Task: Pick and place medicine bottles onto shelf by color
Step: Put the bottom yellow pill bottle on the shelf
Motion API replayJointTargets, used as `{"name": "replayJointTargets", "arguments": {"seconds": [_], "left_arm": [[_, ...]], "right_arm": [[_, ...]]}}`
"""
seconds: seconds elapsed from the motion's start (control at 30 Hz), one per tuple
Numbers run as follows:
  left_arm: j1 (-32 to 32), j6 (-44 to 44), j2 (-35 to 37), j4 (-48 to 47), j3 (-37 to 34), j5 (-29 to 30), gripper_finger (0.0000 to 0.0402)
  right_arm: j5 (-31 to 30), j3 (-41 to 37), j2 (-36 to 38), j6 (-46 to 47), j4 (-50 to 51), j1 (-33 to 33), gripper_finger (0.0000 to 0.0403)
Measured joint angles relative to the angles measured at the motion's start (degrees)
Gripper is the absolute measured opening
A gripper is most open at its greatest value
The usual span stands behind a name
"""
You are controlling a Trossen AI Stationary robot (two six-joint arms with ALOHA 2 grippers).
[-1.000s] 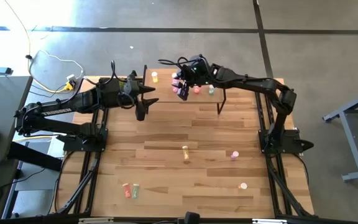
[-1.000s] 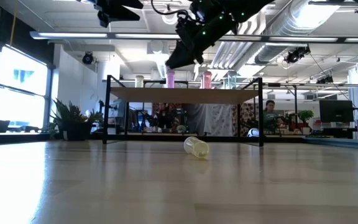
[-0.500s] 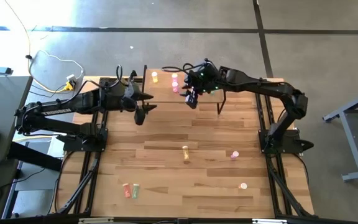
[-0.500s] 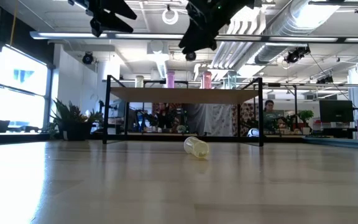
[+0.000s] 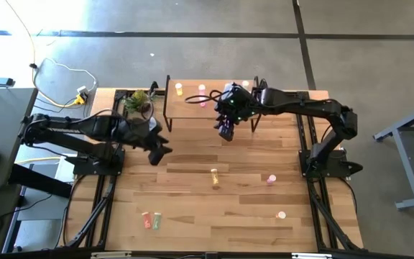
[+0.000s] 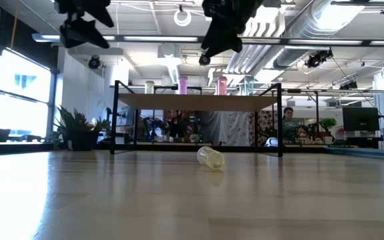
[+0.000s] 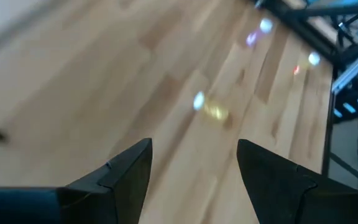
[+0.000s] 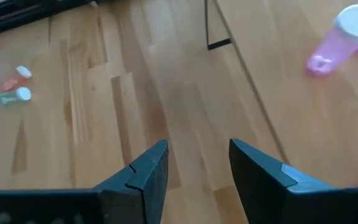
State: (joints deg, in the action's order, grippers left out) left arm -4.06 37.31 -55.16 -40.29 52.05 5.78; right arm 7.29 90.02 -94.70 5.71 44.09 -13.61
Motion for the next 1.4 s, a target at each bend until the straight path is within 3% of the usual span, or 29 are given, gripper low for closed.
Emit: {"name": "replayJointTargets", "arguments": {"seconds": [0.4,0.57,0.93,1.4], "left_arm": [[16.11,24.88,-0.12,-9.61,0.0,1.17,0.0225],[22.2,32.0,-0.13,-10.74,0.0,2.32,0.0225],[31.97,35.6,-0.13,-10.95,0.0,7.82,0.0225],[35.05,37.81,-0.13,-10.92,0.0,11.61,0.0225]], "right_arm": [[-0.13,0.0,0.0,6.64,0.23,2.78,0.0161],[-0.13,0.0,0.0,15.23,3.19,3.82,0.0161],[-1.52,-0.02,0.0,27.72,16.29,11.38,0.0161],[-8.8,-0.2,-0.02,37.61,29.03,24.9,0.0161]]}}
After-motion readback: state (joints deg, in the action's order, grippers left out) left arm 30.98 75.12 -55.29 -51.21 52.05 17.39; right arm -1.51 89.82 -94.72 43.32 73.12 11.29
